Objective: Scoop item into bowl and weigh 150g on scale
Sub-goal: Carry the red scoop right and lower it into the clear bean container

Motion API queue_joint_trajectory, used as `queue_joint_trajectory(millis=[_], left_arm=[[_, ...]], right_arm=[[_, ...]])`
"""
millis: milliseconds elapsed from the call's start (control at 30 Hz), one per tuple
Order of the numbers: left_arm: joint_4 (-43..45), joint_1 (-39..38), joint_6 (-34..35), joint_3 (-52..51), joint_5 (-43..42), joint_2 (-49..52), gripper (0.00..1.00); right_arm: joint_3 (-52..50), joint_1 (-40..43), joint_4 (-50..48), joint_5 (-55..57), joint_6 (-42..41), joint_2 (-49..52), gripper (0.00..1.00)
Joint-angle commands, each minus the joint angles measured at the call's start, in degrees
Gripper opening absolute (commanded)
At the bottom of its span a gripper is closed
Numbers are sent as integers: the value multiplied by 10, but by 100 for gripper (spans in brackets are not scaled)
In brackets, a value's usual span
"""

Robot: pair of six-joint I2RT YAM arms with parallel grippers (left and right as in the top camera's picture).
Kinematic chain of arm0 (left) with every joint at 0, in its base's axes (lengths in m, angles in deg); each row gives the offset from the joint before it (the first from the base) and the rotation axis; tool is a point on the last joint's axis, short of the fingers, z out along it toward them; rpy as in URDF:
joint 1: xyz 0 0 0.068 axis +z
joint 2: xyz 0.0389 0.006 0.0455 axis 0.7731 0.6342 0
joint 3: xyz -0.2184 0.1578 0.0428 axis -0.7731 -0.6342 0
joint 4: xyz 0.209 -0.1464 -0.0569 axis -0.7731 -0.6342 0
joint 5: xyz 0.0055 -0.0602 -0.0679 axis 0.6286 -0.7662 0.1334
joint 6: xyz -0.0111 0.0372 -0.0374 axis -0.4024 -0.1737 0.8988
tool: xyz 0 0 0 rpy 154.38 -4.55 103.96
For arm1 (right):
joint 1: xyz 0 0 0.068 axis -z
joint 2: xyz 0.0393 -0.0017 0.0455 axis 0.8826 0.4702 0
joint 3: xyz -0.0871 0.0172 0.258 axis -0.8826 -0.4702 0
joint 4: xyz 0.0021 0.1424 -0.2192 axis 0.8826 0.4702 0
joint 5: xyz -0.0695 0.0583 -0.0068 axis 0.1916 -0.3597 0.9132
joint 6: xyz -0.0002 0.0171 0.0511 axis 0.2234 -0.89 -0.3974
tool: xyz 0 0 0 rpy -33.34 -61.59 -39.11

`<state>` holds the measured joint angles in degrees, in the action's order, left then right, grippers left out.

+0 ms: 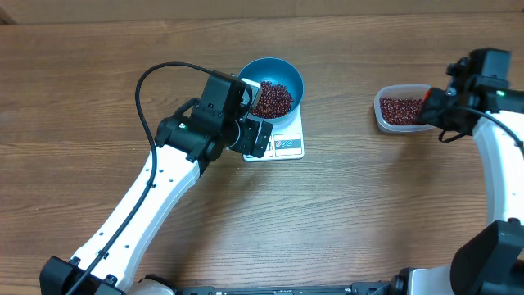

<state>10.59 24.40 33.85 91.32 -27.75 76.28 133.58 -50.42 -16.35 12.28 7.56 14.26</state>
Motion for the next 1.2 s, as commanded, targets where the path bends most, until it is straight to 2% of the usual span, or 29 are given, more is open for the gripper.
queue_joint_trajectory(millis=[0, 200, 700, 967, 1067, 1167], left_arm=[[2, 0, -10, -2, -6, -5, 100], [2, 0, -10, -2, -6, -5, 100], [2, 0, -10, -2, -6, -5, 99], [2, 0, -10, -2, -6, -5, 100], [2, 0, -10, -2, -6, -5, 100], [2, 0, -10, -2, -6, -5, 99]], right_arm=[[16, -28, -8, 99, 1, -12, 4], [16, -59, -10, 128, 1, -12, 4], [16, -61, 7, 122, 2, -12, 4], [16, -61, 6, 73, 1, -12, 4], [16, -61, 0, 13, 0, -12, 4], [5, -60, -18, -37, -47, -12, 4]])
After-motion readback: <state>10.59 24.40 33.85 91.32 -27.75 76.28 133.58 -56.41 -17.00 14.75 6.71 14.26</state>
